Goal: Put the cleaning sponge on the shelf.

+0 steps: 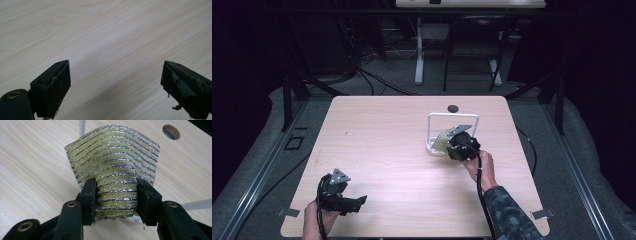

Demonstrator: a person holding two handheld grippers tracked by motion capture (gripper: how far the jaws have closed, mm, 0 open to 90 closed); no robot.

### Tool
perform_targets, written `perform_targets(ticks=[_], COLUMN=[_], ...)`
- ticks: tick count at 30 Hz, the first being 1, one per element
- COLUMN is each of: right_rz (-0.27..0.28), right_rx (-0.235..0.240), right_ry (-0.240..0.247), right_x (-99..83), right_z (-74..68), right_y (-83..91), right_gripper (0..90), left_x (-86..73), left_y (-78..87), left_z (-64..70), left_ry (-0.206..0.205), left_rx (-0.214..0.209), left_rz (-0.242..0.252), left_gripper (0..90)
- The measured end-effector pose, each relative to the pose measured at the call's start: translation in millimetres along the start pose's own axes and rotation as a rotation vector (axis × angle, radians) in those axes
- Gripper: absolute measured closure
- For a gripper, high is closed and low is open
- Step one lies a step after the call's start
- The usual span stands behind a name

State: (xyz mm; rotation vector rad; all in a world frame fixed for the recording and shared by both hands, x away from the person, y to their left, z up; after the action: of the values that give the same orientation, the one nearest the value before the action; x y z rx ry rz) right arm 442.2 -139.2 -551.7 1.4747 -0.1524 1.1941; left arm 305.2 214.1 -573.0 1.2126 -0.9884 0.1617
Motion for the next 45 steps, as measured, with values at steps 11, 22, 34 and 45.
perform_targets(ticks=[11,22,34,45], right_rz=[-0.026,-0.022,-0.009,-0.027], right_rx=[-0.045,-0.054,-0.077,-0.089], right_ry=[0.012,-0.030,-0.042,-0.043], right_x=[-1.2,0.6,8.7,6.5], right_z=[3.4,3.0,0.3,0.0], right_y=[-13.1,-23.0,-29.1,-34.9], right_gripper=[53.5,52.8,51.0,49.1], left_x=[0.2,0.1,0.2,0.1], left_y=[-0.7,-1.1,-0.3,0.0], left_z=[2.4,2.9,3.1,3.7], left_ry=[-0.010,-0.009,-0.010,-0.009], left_rx=[-0.006,-0.007,-0.007,-0.012], left_rz=[-0.006,-0.005,-0.001,-0.001], left_gripper=[9.2,9.2,9.2,9.3])
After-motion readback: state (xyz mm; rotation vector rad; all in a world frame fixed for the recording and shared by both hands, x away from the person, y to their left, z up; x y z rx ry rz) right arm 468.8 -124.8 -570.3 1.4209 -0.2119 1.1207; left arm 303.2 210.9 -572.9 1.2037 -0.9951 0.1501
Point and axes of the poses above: each handheld gripper's, and its own axes: y roughly backward along the jaws, x roughly out of its top, z roughly to its right, the point moved 6 cm from there along -y, roughly forward along the jaws, and after that the axes turned 7 degrees about z, right-handed, at the moved point
